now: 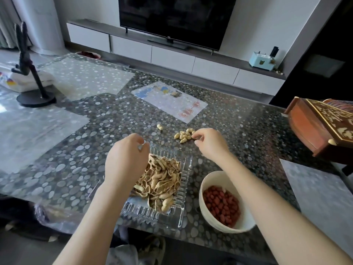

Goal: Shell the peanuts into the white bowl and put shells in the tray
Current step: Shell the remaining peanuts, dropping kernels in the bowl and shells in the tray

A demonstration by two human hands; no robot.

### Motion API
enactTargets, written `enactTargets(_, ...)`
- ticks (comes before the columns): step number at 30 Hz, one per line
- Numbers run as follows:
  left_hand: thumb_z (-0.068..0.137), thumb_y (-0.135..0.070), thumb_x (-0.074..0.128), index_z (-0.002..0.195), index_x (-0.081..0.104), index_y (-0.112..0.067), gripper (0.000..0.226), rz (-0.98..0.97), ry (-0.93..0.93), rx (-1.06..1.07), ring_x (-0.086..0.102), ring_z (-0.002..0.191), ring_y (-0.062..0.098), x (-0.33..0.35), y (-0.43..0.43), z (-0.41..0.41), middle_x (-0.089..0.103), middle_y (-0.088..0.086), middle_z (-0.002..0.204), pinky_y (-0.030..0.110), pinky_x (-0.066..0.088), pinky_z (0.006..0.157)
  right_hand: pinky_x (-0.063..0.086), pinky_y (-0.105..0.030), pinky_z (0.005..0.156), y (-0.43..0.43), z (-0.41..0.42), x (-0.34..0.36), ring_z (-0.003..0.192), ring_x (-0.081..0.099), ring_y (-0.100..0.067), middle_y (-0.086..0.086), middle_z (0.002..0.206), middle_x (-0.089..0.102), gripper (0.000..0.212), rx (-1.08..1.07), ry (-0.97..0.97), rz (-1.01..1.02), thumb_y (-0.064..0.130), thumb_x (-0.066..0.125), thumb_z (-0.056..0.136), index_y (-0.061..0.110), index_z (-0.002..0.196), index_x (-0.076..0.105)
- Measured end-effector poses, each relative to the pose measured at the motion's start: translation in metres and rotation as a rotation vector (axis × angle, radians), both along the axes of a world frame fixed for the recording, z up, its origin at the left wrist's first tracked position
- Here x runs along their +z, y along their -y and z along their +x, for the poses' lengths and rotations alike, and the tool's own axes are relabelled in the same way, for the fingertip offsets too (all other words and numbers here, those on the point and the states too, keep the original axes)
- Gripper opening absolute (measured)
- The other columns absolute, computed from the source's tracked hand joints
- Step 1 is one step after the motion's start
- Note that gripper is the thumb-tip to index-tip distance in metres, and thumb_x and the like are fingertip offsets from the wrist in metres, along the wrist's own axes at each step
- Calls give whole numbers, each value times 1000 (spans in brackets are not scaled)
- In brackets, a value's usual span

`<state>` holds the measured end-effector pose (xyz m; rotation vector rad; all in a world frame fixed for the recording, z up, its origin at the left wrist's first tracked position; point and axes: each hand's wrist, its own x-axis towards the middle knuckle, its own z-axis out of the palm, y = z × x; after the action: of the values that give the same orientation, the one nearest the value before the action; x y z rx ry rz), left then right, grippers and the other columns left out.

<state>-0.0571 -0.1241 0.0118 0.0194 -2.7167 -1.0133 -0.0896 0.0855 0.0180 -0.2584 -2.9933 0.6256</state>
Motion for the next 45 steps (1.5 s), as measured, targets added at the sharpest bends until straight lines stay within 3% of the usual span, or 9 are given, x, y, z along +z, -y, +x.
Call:
enactTargets(3,95,-27,50,106,63,-13,22,43,-4,11,51,57,18,0,-2,-3,61,0,66,28,34,50,42,-27,74,0,-31,-9,104,59,-22,0,119,64,26,62,68,114,17,51,96,30,113,67)
enactTargets(11,96,-28,47,100,63,-15,22,64,-32,-29,50,53,15,4,-7,-6,61,-1,71,28,36,50,37,-28,73,12,-57,-31,99,55,-22,0,116,61,10,48,175,223,21,57,93,29,91,54)
enactTargets(17,96,-27,46,96,63,-16,20,84,-19,-52,46,47,11,5,-6,-2,55,-5,59,24,31,46,39,-33,87,8,-52,-37,111,55,-26,-5,121,60,11,91,200,252,27,52,97,19,101,58)
enactTargets(19,96,-26,47,93,62,-15,19,94,-16,-78,43,45,10,7,-9,0,51,-7,56,23,29,44,44,-34,84,7,-45,-32,102,59,-24,-7,112,63,13,58,163,81,22,50,98,13,103,58)
enactTargets(22,96,-26,47,83,62,-4,29,126,5,-139,43,47,13,9,-13,3,56,2,59,25,32,46,48,-23,59,10,-17,-11,67,58,-14,-4,78,64,9,59,50,-431,8,52,96,5,98,60)
enactTargets(25,97,-33,46,77,66,-3,41,258,67,-254,50,52,21,14,-22,11,67,13,69,28,41,52,46,-21,53,11,30,14,59,56,-12,-2,68,65,11,140,-63,-666,2,61,90,10,83,64)
enactTargets(32,90,-40,54,79,69,-13,33,578,282,-593,47,53,7,22,-51,41,57,-7,57,19,36,54,54,-23,70,4,127,34,73,67,-8,6,77,72,5,212,-268,-632,24,75,77,25,79,70)
enactTargets(39,77,-27,62,74,63,-2,26,1006,558,-739,52,60,8,23,-75,56,57,1,63,17,46,62,53,-19,72,-13,157,26,80,69,-6,9,82,73,23,45,-366,-813,30,74,67,24,88,69)
enactTargets(45,76,-14,60,74,60,2,16,1148,696,-782,57,56,7,29,-92,62,59,6,62,15,48,54,51,-14,69,-26,167,26,79,69,-4,10,83,74,16,14,-421,-880,29,73,70,24,85,72)
